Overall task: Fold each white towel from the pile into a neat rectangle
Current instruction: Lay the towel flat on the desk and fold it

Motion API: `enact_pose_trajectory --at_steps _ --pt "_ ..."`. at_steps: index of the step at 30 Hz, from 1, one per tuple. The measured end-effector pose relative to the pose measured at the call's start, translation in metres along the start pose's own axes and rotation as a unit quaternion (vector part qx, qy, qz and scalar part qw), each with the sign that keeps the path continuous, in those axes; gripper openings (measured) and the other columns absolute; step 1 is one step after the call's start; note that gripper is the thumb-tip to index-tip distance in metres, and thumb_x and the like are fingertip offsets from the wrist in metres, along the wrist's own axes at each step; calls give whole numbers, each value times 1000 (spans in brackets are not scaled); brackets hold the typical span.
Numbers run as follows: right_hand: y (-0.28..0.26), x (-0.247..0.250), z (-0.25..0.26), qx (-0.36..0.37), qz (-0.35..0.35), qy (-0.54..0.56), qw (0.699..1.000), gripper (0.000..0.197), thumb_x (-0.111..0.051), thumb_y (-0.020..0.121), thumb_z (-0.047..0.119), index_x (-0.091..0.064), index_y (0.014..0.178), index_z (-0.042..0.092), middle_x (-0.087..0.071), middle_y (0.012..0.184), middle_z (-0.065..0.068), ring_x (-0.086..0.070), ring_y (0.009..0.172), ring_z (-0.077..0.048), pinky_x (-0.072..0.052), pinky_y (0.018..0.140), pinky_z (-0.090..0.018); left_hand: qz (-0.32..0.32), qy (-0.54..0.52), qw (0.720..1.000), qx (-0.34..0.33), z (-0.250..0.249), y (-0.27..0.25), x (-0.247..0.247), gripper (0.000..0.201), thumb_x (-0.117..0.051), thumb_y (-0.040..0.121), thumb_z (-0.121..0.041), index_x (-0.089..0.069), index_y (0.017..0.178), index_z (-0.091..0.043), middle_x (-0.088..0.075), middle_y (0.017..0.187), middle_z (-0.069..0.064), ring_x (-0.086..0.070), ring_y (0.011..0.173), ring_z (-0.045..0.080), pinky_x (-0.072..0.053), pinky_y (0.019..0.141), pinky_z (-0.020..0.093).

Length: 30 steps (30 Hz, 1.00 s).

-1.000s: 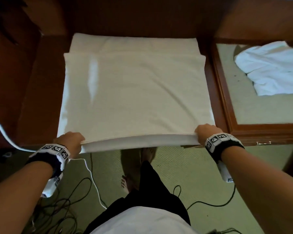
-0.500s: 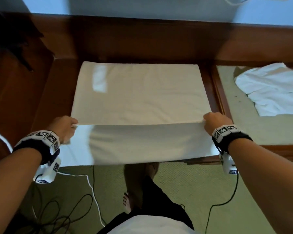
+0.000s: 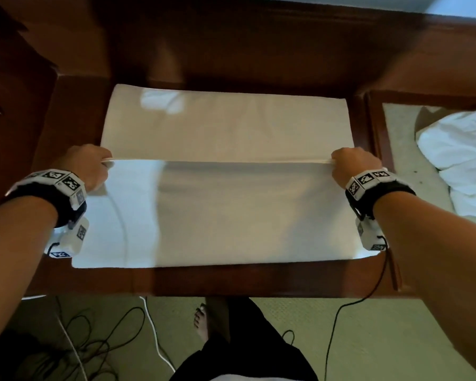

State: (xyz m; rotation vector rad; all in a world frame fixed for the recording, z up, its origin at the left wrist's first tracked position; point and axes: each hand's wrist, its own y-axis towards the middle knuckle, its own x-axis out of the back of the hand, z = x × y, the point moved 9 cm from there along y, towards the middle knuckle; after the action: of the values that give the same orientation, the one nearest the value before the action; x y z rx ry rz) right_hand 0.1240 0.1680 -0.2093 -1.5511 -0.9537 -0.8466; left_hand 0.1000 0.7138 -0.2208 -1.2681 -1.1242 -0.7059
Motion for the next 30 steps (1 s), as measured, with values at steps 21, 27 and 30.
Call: enact_pose_trajectory --at_steps 21,27,30 --pt "-120 -150 67 59 -76 144 985 77 -24 90 66 -19 157 27 2 167 -7 -1 152 -32 -14 118 -57 8 35 997 -72 -21 -155 -163 89 -23 86 -76 -19 158 -25 -14 165 13 -16 149 41 -16 117 64" --pt "-140 -127 213 240 -108 109 959 70 -36 93 61 -29 154 28 -9 166 -9 -11 151 -34 -19 114 -58 4 52 985 -166 -98 -146 -178 86 -24 85 -80 -13 159 -38 -3 169 2 -5 152 40 -11 115 68" --pt "-131 -145 195 242 -76 71 965 70 -27 95 67 -15 157 36 3 167 -4 0 153 -29 -12 118 -58 -4 66 985 -160 -93 -144 -184 87 -21 84 -83 -9 159 -40 3 169 0 -2 153 40 -11 115 68"
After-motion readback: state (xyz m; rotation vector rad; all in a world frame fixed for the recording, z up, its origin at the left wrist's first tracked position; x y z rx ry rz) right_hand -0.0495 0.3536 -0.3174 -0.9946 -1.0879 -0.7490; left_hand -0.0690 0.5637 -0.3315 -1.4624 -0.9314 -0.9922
